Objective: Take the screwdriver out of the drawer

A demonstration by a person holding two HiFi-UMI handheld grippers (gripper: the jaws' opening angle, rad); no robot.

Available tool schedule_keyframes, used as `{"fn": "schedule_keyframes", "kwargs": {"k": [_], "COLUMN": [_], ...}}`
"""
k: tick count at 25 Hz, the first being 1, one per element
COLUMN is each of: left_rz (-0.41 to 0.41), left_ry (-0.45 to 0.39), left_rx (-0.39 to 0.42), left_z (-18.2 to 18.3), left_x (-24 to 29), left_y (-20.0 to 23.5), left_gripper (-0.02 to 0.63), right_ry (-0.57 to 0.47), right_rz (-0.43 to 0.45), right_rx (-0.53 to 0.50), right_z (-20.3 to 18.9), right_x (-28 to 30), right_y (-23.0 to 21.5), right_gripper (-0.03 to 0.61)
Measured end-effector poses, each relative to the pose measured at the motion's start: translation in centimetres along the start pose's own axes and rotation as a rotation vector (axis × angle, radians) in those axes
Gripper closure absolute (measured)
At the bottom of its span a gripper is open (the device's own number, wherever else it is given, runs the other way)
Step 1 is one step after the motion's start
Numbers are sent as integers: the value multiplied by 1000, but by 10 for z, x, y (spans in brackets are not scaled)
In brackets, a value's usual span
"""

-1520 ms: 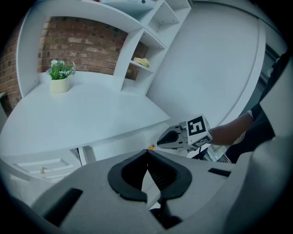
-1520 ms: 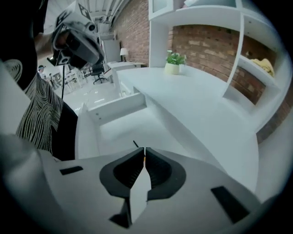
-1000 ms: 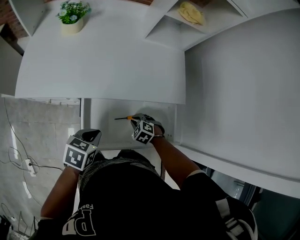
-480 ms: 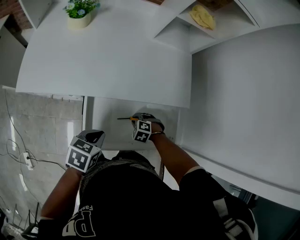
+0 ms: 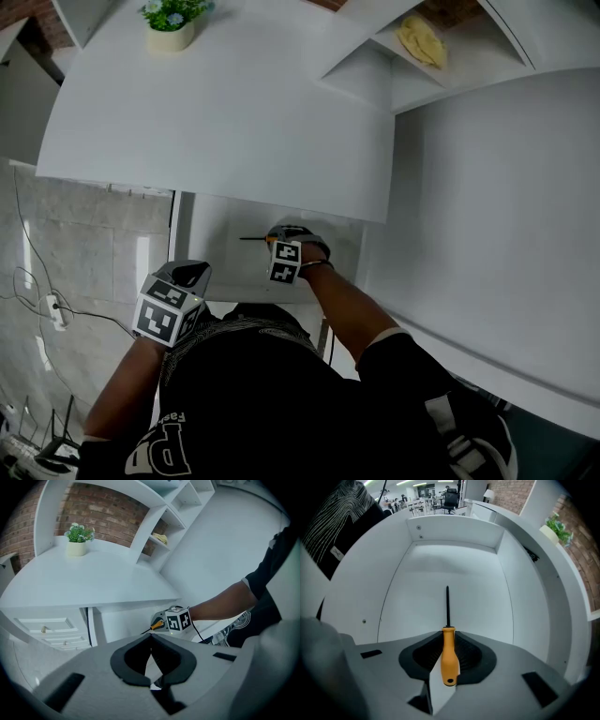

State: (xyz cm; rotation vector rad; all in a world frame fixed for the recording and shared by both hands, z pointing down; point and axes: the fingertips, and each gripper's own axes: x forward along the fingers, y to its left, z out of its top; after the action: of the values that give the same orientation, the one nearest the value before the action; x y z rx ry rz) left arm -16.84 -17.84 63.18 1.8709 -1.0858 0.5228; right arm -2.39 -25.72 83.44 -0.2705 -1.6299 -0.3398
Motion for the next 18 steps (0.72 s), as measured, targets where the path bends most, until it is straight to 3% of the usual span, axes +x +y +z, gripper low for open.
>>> {"fn": "schedule_keyframes", "kwargs": {"k": [10,18], "left_rz": [22,38], "left_ry": [-9,-33], "left_rx": [-30,-39], "left_z": [-3,1], "left_x": [-2,-7], "left_y": [1,-3], "left_gripper": [598,598], "right_ry": [34,93], "right_rz": [41,44], "right_rx": [-44,-10], "right_z": [0,-1], "right_x": [9,11], "right_y": [3,3], "right_gripper": [515,515]}}
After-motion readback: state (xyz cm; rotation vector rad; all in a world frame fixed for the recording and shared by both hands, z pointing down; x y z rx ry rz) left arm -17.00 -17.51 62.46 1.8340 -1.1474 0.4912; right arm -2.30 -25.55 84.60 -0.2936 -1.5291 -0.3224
